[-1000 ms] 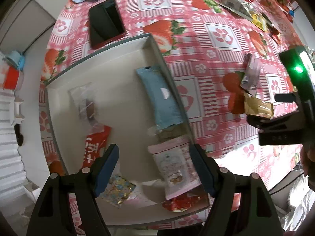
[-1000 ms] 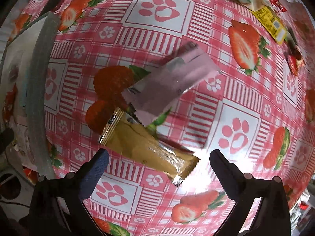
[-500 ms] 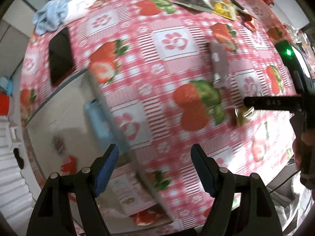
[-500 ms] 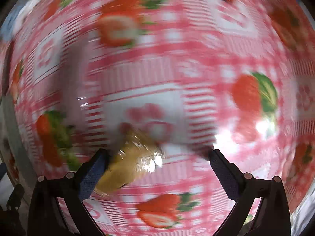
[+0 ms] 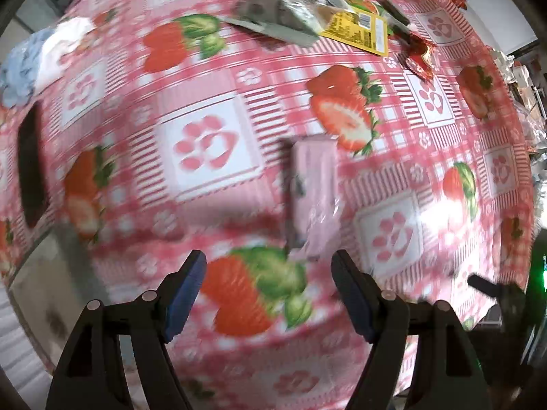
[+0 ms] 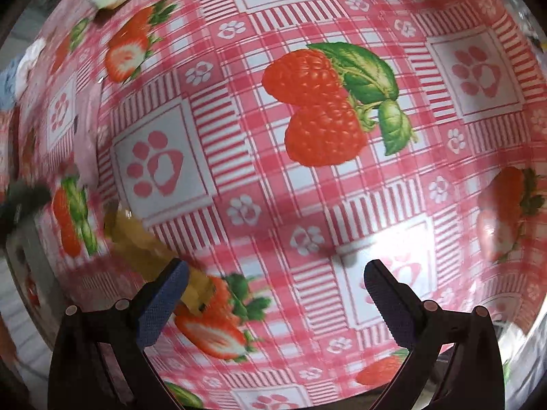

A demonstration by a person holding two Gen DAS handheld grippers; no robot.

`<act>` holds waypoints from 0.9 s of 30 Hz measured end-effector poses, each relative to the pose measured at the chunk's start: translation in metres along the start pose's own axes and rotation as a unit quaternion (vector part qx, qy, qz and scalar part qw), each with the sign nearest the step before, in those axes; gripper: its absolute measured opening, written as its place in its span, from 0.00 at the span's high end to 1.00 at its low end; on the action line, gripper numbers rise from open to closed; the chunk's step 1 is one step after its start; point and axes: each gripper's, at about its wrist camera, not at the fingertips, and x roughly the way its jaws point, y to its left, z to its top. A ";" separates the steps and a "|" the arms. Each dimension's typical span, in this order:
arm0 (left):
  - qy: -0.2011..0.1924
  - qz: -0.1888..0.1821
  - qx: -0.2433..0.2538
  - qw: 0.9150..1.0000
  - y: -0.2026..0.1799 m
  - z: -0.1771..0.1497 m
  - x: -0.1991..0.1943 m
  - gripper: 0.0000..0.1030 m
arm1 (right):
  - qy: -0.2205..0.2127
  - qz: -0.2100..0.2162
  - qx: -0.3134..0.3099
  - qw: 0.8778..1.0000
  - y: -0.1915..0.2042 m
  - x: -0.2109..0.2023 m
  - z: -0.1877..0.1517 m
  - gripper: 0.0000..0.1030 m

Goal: Organize snacks
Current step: 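Move back to the table and grasp the pink bar with the left gripper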

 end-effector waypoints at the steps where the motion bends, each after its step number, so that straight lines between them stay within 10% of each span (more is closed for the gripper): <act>1: 0.001 0.002 0.001 1.000 -0.003 0.004 0.004 0.24 | -0.002 -0.003 -0.008 1.000 0.003 -0.003 -0.008 0.00; 13: 0.010 0.031 0.006 0.999 -0.032 0.065 0.048 0.27 | -0.013 -0.008 -0.051 0.999 -0.009 -0.034 -0.055 0.00; 16: -0.004 0.033 0.033 0.999 -0.050 0.079 0.045 0.62 | -0.019 -0.012 -0.075 0.997 -0.002 -0.038 -0.053 0.00; 17: -0.003 0.035 0.039 0.999 -0.056 0.072 0.039 0.74 | -0.020 -0.011 -0.084 0.996 0.002 -0.039 -0.054 0.00; 27: 0.019 0.041 -0.007 0.999 -0.006 0.001 0.030 0.74 | -0.013 -0.002 -0.190 0.982 0.076 -0.033 -0.055 0.00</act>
